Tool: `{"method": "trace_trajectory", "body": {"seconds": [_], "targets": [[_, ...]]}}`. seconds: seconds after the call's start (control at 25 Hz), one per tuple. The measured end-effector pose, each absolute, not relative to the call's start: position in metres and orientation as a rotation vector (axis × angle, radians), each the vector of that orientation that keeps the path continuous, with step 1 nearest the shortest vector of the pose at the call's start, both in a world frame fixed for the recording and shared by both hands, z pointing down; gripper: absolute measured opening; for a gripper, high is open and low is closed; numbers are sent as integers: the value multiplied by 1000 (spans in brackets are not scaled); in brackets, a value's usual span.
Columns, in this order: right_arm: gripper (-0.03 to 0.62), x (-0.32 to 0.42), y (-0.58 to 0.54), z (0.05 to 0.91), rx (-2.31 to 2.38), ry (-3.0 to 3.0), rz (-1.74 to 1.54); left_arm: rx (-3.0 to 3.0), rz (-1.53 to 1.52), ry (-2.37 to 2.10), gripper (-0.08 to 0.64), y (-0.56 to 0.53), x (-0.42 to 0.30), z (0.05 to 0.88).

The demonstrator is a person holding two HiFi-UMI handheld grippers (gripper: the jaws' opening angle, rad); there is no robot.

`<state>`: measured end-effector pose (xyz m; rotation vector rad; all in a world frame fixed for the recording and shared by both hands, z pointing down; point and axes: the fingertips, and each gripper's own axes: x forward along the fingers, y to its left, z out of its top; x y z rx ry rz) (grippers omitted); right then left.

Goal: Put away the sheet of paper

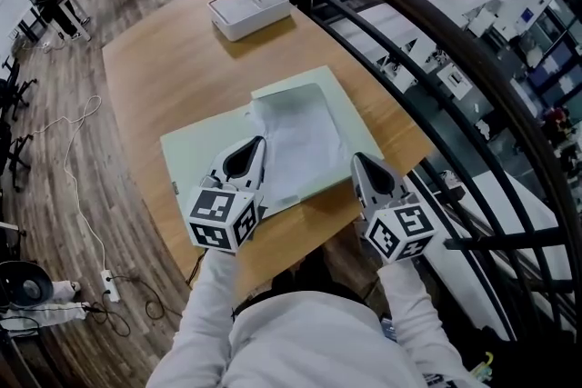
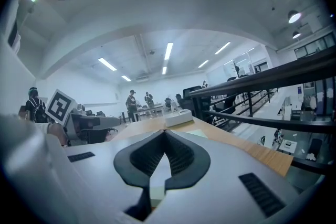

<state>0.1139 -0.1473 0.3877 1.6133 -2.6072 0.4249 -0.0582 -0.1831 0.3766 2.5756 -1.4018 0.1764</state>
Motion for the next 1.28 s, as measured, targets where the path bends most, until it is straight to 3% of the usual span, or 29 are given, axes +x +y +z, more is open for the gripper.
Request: {"method": "trace_trajectory", "body": {"seconds": [1.28], "targets": [[26, 130, -152, 378, 1569, -2600, 295, 2452, 122, -1517, 17, -170, -71, 388]]}}
